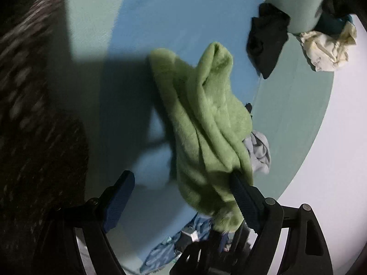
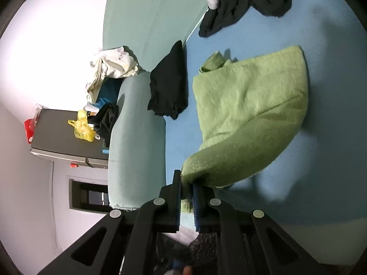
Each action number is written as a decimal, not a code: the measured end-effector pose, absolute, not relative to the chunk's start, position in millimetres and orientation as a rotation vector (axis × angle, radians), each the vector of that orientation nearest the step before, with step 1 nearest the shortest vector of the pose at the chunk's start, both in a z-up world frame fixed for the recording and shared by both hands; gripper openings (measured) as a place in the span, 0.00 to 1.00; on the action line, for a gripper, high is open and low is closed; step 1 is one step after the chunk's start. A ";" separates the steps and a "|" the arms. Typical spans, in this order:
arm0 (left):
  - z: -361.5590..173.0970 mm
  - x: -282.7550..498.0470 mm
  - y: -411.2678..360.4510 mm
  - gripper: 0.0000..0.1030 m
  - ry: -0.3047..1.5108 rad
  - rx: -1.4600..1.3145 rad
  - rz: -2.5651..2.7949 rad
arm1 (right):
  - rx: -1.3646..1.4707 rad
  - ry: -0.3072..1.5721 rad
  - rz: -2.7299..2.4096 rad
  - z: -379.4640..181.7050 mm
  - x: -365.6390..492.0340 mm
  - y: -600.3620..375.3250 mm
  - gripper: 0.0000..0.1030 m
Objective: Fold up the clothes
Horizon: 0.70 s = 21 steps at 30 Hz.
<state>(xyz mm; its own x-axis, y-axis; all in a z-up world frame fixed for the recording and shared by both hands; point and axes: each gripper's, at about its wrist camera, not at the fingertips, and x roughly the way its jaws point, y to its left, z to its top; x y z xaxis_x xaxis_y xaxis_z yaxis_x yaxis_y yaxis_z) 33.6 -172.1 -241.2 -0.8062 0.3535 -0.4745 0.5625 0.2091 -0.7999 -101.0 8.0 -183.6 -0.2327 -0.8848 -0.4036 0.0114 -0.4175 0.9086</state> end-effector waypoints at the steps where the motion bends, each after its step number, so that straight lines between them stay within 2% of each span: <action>1: -238.0 32.8 -175.3 0.82 2.262 0.852 -1.678 | 1.351 -1.091 -1.718 -184.7 -98.4 10.2 0.08; 4: -231.2 32.4 -184.2 0.82 2.202 0.763 -1.739 | 1.349 -1.098 -1.693 -188.9 -91.7 20.2 0.08; 8: -236.8 29.1 -187.8 0.82 2.260 0.743 -1.714 | 1.351 -1.124 -1.673 -194.1 -85.3 27.4 0.08; 14: -244.6 13.2 -180.7 0.82 2.225 0.815 -1.754 | 1.331 -1.106 -1.664 -189.8 -82.8 24.5 0.08; 16: -252.2 4.9 -186.0 0.77 2.197 0.868 -1.747 | 1.336 -1.086 -1.667 -188.6 -79.2 23.1 0.08; 17: -252.6 3.7 -190.0 0.61 2.193 0.886 -1.751 | 1.350 -1.060 -1.677 -189.3 -75.3 23.3 0.09; 18: -253.1 2.4 -194.1 0.39 2.188 0.905 -1.754 | 1.371 -1.017 -1.693 -191.2 -69.8 24.2 0.13; 19: -253.1 1.2 -197.8 0.30 2.181 0.924 -1.758 | 1.391 -0.974 -1.708 -193.0 -64.2 25.1 0.21; 20: -250.5 -0.1 -200.1 0.20 2.173 0.952 -1.764 | 1.411 -0.944 -1.719 -197.1 -59.2 27.6 0.44; 21: -247.4 -2.6 -201.9 0.18 2.192 0.978 -1.775 | 1.430 -0.940 -1.723 -205.6 -55.3 33.4 0.56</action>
<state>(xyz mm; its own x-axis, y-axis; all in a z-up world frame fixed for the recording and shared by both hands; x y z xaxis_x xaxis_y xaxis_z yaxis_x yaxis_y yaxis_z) -2.6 -201.9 -247.4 -0.7744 0.3861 -0.5012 0.5706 0.0839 -0.8169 -55.3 33.4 -205.6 -0.1472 -0.8644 -0.4808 0.0639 -0.4934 0.8674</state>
